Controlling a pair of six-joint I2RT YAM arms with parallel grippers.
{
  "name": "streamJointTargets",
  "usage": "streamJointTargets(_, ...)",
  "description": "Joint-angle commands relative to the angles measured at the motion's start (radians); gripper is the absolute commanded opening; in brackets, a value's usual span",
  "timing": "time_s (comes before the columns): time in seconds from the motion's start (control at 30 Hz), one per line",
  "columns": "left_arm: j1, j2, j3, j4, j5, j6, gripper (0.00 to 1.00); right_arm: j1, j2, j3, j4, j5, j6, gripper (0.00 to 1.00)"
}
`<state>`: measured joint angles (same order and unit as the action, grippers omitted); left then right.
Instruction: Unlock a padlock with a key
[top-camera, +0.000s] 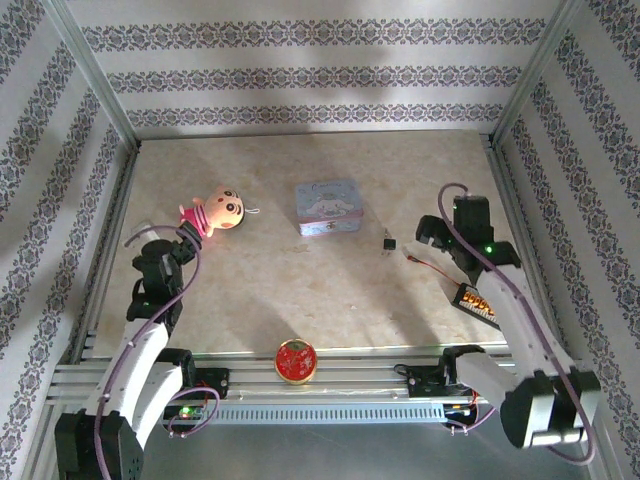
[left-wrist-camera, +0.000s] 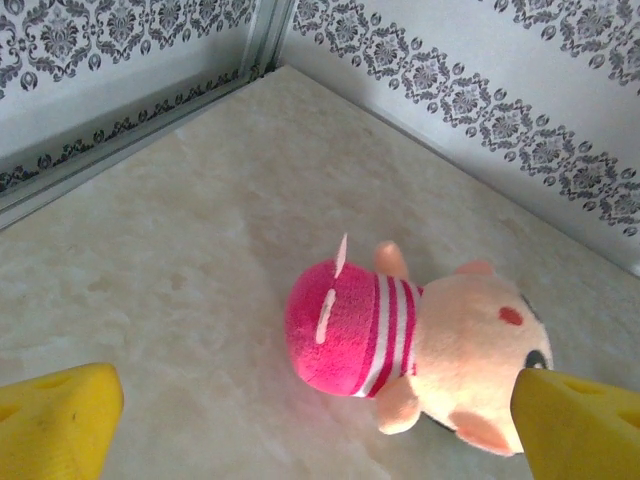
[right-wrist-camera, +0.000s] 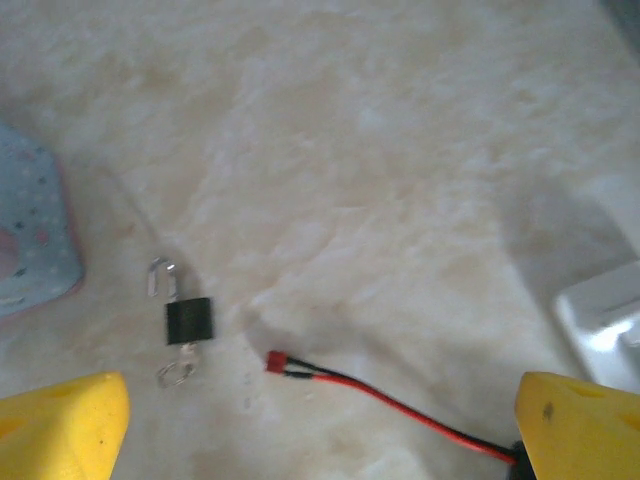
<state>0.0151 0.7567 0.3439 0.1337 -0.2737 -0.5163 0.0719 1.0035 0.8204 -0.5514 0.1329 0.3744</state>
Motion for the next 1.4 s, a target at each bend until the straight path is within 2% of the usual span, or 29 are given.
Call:
streamJointTargets(0.0,0.011,0.007,-0.063,0.256,0.002,0.075,0.99,-0.012,-0.072,-0.08,0.101,0.139,-0.012,0.98)
streamJointTargets(0.17,0.011,0.099,-0.132,0.438,0.01,0.185,0.99,-0.014,-0.182,-0.237,0.287,0.205,-0.079,0.98)
streamJointTargets(0.4,0.011,0.293,-0.149,0.629,0.097,0.276,0.99,-0.014,-0.382,-0.633,0.798,0.249,-0.148,0.98)
streamJointTargets(0.47,0.011,0.354,-0.151,0.693,0.121,0.291,0.99,-0.015,-0.438,-0.696,0.871,0.246,-0.198,0.98)
streamJointTargets(0.53,0.011,0.402,-0.139,0.734,0.15,0.314,0.99,-0.015,-0.49,-0.714,0.855,0.245,-0.253,0.98)
streamJointTargets(0.6,0.009,0.395,-0.11,0.656,0.174,0.329,0.99,-0.015,-0.524,-0.718,0.834,0.245,-0.289,0.98)
streamJointTargets(0.73,0.009,0.405,-0.126,0.719,0.178,0.37,0.99,-0.017,-0.558,-0.731,0.831,0.244,-0.345,0.98)
streamJointTargets(1.07,0.01,0.544,-0.164,0.951,0.182,0.444,0.99,-0.018,-0.498,-0.723,0.87,0.24,-0.368,0.98)
streamJointTargets(1.17,0.011,0.56,-0.144,0.922,0.208,0.452,0.99,-0.018,-0.495,-0.721,0.875,0.243,-0.37,0.98)
streamJointTargets(1.37,0.011,0.636,-0.139,0.967,0.22,0.464,0.99,-0.02,-0.491,-0.731,0.886,0.241,-0.372,0.98)
